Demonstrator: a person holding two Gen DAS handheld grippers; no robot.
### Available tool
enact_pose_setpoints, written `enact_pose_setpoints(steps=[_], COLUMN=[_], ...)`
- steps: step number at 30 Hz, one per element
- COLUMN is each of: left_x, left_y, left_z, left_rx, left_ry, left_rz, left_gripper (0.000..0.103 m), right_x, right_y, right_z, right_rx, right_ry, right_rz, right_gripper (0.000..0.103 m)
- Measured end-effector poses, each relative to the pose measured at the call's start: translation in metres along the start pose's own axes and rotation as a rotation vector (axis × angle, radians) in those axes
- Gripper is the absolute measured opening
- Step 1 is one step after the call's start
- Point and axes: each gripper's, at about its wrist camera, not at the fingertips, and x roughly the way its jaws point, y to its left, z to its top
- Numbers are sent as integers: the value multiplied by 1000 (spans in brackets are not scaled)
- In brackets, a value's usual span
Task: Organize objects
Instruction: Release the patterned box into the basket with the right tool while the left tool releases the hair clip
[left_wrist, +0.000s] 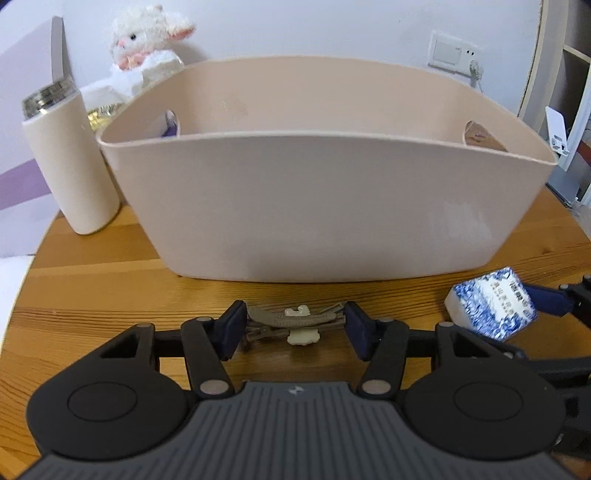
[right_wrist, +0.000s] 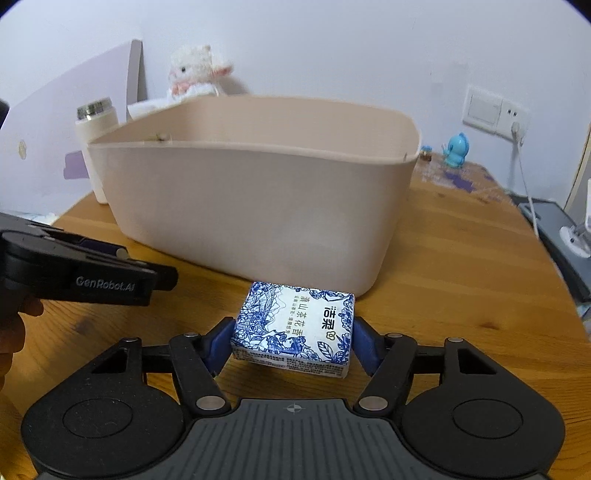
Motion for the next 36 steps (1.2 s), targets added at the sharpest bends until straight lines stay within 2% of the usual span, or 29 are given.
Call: enact_pose_setpoints(steps=[12, 22, 30, 36], left_x=[-69, -107, -110, -83], left_y=[10, 13, 10, 5], left_z=[5, 29, 62, 87], left_rx=[7, 8, 20, 11], left_ry=[-150, -270, -341, -332], left_rz=[32, 60, 75, 97], left_gripper=[59, 59, 59, 59], right_x=[-65, -90, -85, -60], right_y=[0, -4, -11, -22], right_z=[25, 61, 93, 114], right_rx=[-25, -37, -27, 5], right_ry=[-163, -280, -340, -335], right_rz=[-8, -15, -7, 5], right_gripper=[64, 64, 64, 64])
